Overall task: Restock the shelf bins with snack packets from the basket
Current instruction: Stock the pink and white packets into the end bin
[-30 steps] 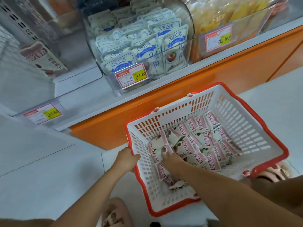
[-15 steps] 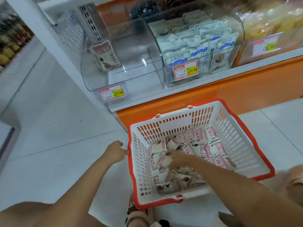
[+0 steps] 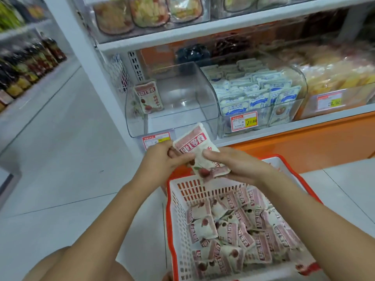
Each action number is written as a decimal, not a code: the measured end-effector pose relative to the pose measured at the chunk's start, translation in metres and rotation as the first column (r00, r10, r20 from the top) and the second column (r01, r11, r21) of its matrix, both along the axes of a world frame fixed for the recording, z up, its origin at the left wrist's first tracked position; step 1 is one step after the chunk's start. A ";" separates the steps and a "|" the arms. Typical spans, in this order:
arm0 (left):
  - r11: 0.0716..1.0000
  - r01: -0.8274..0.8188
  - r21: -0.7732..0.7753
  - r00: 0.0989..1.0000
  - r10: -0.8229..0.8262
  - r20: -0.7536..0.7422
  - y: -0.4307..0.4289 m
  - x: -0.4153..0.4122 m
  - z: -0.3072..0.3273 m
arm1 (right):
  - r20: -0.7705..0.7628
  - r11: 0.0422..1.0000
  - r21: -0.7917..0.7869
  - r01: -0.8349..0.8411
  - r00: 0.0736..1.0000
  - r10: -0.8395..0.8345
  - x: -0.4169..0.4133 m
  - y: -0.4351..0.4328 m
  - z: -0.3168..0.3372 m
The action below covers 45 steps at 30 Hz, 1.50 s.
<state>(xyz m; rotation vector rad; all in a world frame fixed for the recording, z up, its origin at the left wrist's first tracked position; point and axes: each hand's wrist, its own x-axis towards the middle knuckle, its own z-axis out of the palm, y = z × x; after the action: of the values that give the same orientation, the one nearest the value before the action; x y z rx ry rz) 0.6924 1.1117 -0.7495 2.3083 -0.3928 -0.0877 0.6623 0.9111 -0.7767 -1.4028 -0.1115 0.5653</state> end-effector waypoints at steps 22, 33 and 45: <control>0.831 -0.167 0.530 0.950 -0.007 0.311 0.005 0.099 -0.005 | 0.451 0.691 -0.634 0.349 0.892 -0.036 0.286 0.104 0.029; 0.952 -0.136 0.273 0.917 0.018 0.398 0.012 0.095 -0.014 | 0.495 0.577 -0.649 0.495 0.851 -0.173 0.313 0.111 0.011; 0.999 -0.034 0.000 0.738 0.025 0.674 0.024 0.060 -0.019 | 0.758 0.674 -0.474 0.567 0.652 -0.015 0.194 0.091 0.055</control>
<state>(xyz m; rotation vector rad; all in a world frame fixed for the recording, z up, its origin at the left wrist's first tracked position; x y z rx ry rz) 0.7525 1.1357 -0.7685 2.2905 -0.7160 0.7990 0.8567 1.0017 -0.7217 -2.2786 -0.2853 -0.3438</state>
